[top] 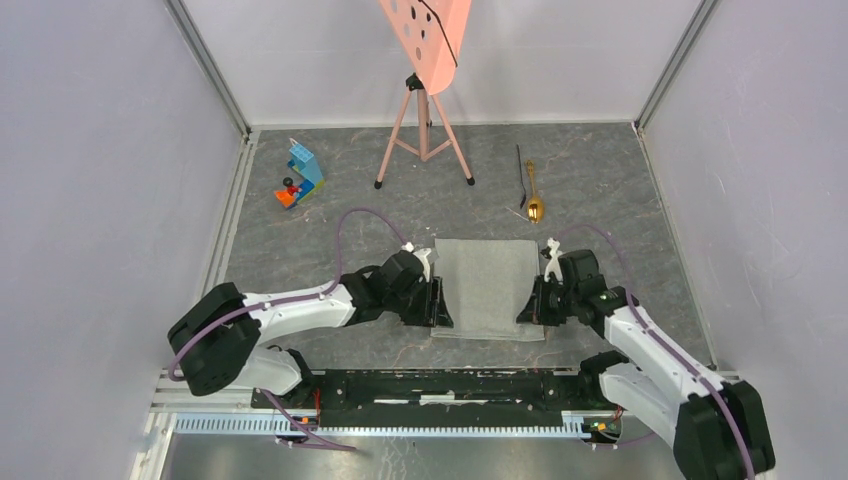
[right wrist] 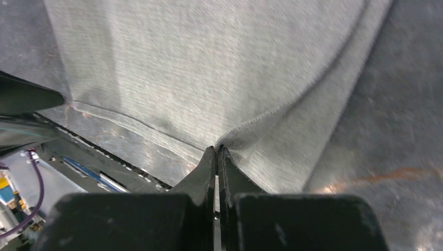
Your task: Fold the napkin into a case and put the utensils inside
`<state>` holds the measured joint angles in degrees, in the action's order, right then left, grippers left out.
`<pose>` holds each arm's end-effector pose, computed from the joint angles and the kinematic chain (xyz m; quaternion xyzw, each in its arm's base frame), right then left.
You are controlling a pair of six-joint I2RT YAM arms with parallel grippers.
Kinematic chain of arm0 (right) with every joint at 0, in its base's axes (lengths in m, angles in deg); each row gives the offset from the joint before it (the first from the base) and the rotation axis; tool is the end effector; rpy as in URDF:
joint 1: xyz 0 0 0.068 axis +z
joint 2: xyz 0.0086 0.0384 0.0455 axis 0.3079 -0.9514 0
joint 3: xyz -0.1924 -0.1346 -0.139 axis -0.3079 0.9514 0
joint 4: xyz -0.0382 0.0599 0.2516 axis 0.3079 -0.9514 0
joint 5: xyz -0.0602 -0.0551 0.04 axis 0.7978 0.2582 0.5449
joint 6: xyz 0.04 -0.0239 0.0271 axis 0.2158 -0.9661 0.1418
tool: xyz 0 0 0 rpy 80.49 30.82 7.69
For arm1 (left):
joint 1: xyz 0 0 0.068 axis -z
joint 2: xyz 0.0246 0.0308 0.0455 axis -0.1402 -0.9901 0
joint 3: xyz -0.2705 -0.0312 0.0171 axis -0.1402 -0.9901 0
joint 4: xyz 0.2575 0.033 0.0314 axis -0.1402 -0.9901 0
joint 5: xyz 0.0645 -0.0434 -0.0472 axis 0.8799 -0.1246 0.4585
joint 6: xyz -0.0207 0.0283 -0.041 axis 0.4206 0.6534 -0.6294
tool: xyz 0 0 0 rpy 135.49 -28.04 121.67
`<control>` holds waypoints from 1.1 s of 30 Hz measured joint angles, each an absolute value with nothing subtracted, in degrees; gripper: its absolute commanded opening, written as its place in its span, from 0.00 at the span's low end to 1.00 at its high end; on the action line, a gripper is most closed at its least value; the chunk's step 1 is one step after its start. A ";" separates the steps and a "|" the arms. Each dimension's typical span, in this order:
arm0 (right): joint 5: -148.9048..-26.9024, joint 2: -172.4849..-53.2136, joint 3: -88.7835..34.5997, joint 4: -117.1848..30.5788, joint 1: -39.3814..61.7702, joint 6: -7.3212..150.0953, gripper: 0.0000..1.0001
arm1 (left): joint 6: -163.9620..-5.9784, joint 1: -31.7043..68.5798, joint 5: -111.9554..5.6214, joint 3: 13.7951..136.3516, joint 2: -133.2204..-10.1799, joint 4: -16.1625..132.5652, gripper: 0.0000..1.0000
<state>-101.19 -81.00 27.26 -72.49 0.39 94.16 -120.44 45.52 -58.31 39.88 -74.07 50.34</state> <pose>0.1378 0.0589 0.1610 0.0425 0.9450 0.2704 0.1789 0.1498 -0.2170 0.1779 0.0957 0.9187 -0.3521 0.1513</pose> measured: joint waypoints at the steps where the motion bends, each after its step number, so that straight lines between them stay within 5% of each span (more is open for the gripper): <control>1: -101.96 -83.08 26.61 -71.05 0.59 94.07 0.00 | -120.42 45.54 -58.25 39.53 -74.42 50.19 0.49; 8: -106.33 -96.43 20.34 -57.93 3.61 96.12 0.00 | -120.53 45.54 -58.05 36.40 -76.94 50.58 0.33; 19: -108.73 -118.42 8.36 -35.18 8.07 106.33 0.00 | -120.87 45.54 -58.05 34.41 -77.48 53.84 0.24; 33: -107.97 -130.99 -1.52 -28.47 9.33 110.83 0.00 | -122.80 45.54 -58.77 32.33 -78.12 58.53 0.19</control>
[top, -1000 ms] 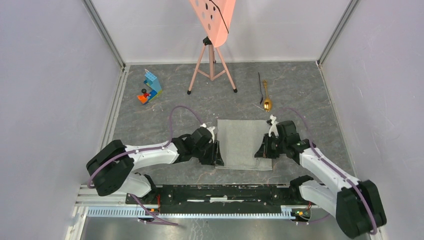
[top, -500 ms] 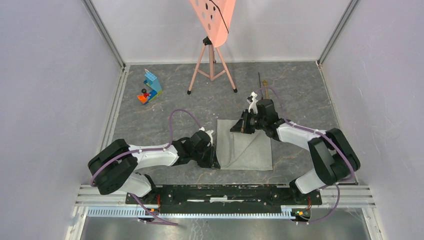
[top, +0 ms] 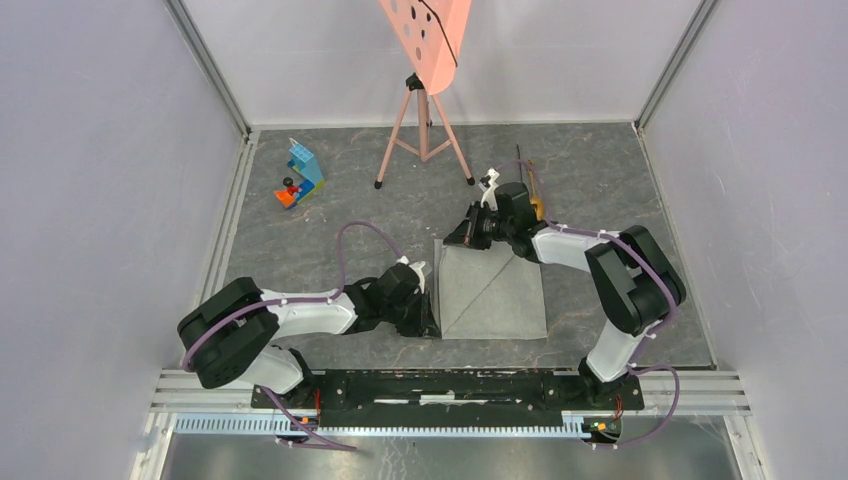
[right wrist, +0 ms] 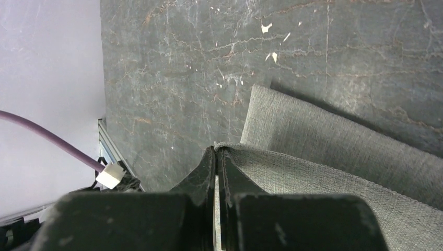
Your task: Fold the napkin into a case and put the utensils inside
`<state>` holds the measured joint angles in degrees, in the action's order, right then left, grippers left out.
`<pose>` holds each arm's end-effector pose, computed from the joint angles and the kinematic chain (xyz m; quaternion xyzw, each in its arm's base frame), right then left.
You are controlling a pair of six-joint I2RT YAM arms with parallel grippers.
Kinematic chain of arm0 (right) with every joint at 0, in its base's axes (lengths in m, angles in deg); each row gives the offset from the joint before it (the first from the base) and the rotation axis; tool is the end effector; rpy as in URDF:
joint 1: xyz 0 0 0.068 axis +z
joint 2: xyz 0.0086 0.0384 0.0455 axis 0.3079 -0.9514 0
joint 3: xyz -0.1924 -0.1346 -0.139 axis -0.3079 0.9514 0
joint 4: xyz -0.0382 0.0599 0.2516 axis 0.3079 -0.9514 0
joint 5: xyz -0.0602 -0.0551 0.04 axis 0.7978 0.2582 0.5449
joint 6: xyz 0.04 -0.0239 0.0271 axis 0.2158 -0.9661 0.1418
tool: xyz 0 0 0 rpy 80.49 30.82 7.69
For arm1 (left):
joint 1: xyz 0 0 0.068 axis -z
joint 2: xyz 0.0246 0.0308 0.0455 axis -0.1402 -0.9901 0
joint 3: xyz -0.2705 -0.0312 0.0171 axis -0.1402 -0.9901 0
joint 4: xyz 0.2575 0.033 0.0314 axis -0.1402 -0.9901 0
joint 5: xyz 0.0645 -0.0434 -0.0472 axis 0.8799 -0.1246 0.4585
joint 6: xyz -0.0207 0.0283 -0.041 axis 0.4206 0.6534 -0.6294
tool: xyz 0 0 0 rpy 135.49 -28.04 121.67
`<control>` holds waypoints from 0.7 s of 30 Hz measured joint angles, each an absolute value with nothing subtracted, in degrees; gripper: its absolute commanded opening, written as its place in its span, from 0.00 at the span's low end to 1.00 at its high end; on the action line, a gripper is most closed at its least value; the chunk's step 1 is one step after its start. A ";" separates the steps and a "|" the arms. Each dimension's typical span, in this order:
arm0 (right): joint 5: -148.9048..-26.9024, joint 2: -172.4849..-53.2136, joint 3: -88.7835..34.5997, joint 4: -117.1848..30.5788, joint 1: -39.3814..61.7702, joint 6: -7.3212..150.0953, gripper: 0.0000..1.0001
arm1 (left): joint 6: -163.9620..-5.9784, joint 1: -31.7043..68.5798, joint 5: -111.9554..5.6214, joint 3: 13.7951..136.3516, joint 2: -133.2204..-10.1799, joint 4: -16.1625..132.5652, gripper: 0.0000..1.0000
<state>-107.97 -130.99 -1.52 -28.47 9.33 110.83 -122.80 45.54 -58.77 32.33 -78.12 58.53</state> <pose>0.3075 0.1770 0.1676 0.0329 0.8673 0.4388 0.2326 0.1411 -0.2058 0.1341 0.0754 0.9306 -0.3365 0.1228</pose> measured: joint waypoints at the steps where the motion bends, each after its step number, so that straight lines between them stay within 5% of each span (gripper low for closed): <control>1: -107.99 -131.43 -1.94 -28.47 9.36 110.85 0.00 | -122.84 45.52 -58.77 32.27 -78.12 58.64 0.19; 21: -106.44 -136.30 -5.87 -28.84 9.44 110.20 0.00 | -122.78 45.54 -55.85 32.60 -73.44 49.22 0.35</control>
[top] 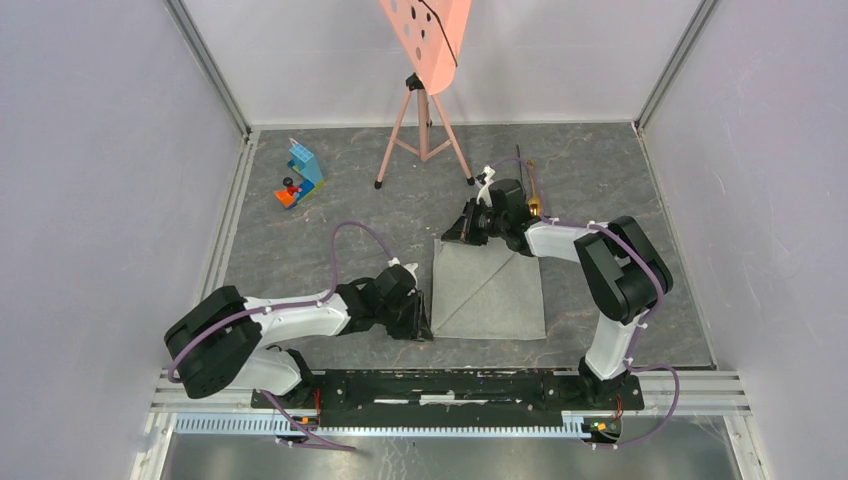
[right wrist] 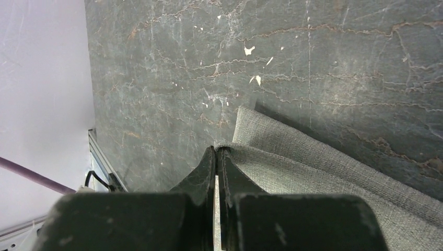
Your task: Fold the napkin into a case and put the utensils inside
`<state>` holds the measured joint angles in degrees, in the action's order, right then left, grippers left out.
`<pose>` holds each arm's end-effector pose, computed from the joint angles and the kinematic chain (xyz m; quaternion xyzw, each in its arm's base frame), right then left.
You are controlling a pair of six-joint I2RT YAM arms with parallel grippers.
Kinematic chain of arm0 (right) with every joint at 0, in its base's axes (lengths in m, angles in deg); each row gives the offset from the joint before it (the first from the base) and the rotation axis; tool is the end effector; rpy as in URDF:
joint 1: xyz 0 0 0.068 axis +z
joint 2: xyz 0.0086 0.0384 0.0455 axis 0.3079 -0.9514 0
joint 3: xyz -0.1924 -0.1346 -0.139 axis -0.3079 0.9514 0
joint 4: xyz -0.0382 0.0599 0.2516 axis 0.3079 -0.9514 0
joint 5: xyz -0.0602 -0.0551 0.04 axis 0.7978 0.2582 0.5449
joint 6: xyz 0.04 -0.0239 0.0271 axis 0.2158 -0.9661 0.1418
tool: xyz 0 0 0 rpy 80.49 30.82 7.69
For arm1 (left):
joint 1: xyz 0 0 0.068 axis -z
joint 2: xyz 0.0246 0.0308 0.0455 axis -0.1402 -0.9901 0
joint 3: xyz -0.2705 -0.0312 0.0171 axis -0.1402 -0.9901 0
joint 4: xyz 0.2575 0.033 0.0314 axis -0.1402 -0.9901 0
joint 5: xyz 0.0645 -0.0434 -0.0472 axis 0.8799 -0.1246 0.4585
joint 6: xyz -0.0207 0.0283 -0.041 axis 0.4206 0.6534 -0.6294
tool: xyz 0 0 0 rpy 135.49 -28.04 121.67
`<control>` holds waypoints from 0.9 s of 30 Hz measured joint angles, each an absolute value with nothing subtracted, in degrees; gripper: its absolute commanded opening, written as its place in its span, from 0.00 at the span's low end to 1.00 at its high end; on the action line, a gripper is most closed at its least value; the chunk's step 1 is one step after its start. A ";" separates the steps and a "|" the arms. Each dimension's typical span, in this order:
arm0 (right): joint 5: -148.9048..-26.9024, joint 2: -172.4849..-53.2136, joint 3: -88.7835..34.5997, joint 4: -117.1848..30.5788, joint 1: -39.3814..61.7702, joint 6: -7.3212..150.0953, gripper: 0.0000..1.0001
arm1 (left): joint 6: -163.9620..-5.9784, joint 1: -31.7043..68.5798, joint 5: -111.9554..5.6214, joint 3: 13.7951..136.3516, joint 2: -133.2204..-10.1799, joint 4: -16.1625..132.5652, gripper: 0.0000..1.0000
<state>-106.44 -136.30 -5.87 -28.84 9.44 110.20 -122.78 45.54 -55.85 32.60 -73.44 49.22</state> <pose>0.3256 0.1862 0.1569 0.0368 0.8740 0.4243 0.2337 0.1339 -0.1930 0.1424 0.0640 0.9459 -0.2951 0.1188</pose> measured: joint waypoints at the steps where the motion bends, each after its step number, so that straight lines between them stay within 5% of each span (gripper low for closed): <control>1: -106.33 -136.45 -5.96 -28.82 9.42 110.16 0.00 | -122.75 45.54 -55.74 32.88 -73.42 48.61 0.37; 10: -106.20 -136.74 -6.00 -29.98 9.42 108.97 0.01 | -122.56 45.54 -55.50 36.40 -73.35 45.49 0.39; 18: -106.22 -136.74 -6.00 -30.39 9.44 107.97 0.05 | -122.25 45.54 -55.63 38.96 -73.66 46.01 0.25; 27: -106.28 -136.74 -6.00 -30.41 9.44 107.77 0.07 | -121.88 45.54 -56.09 39.07 -76.56 47.54 0.21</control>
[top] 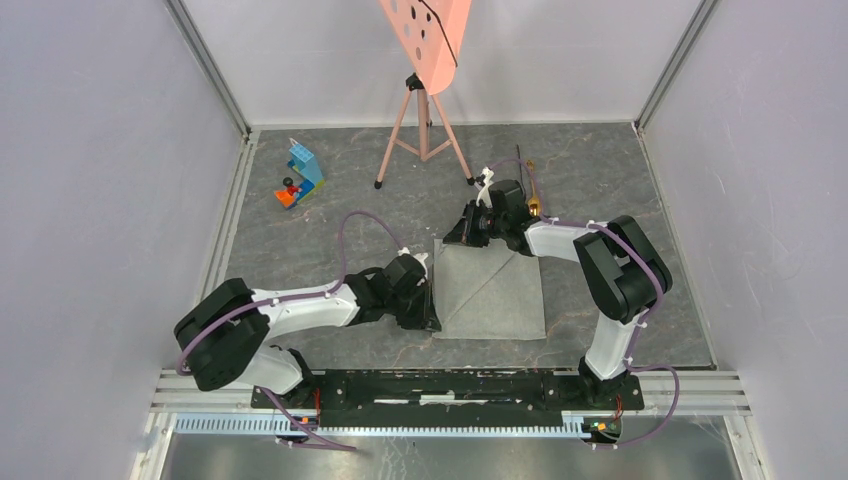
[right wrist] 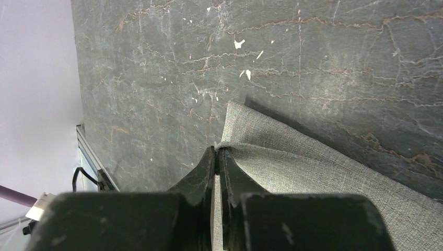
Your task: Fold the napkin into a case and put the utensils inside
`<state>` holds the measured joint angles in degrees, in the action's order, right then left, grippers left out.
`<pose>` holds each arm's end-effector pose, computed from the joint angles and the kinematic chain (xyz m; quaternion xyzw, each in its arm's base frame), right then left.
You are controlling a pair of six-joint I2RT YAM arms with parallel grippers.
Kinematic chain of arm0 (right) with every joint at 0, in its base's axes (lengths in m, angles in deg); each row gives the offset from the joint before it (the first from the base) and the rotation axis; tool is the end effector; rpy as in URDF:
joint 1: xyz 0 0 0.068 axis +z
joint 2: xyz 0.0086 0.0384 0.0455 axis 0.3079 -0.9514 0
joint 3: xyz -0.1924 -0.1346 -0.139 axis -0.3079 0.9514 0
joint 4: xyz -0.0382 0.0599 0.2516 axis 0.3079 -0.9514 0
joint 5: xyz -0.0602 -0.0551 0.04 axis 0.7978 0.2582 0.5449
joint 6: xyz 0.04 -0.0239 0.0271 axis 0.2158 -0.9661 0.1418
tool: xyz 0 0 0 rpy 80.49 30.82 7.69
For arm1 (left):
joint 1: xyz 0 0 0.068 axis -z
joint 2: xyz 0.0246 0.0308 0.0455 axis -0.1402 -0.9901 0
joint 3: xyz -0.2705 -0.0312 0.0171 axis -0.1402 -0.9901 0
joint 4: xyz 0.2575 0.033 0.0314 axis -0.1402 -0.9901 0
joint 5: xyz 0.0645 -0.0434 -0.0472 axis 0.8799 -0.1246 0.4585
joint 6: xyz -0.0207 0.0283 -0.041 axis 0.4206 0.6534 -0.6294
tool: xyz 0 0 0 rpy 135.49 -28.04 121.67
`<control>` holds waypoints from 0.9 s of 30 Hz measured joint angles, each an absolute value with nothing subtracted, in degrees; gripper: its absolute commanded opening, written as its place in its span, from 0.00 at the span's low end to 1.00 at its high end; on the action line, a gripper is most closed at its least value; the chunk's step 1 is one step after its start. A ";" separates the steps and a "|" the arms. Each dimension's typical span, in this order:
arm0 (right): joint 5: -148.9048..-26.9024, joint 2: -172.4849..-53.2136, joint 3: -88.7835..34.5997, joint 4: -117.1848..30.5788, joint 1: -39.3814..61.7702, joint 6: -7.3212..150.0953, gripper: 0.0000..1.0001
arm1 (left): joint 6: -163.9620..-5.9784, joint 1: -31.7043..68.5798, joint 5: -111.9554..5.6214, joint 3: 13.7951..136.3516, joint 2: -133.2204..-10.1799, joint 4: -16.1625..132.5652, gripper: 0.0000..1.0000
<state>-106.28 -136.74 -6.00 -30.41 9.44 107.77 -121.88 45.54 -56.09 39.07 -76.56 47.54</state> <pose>0.3249 0.1857 0.1525 0.0231 0.8814 0.4114 0.2309 0.1482 -0.2128 0.1597 0.0732 0.9405 -0.3058 0.1286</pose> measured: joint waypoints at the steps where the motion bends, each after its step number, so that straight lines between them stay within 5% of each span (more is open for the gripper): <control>1: -106.26 -136.74 -6.07 -30.50 9.44 107.75 0.07 | -121.90 45.54 -56.17 39.04 -76.85 47.78 0.21; 14: -106.76 -138.33 -7.73 -30.83 9.73 107.71 0.15 | -121.92 45.54 -57.13 36.14 -77.37 51.17 0.19; 20: -106.79 -138.70 -8.38 -31.70 9.73 107.25 0.42 | -121.92 45.54 -57.31 36.16 -77.63 51.52 0.20; 25: -107.64 -138.70 -13.48 -36.36 9.73 103.88 0.77 | -121.95 45.54 -57.55 36.16 -77.57 51.50 0.37; 27: -108.12 -138.70 -17.59 -40.42 9.73 100.69 0.83 | -121.92 45.54 -57.57 36.14 -76.83 51.39 0.41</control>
<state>-108.12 -138.70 -17.59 -40.42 9.73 100.69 -121.92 45.54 -57.57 36.14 -76.83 51.39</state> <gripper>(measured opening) 0.735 0.356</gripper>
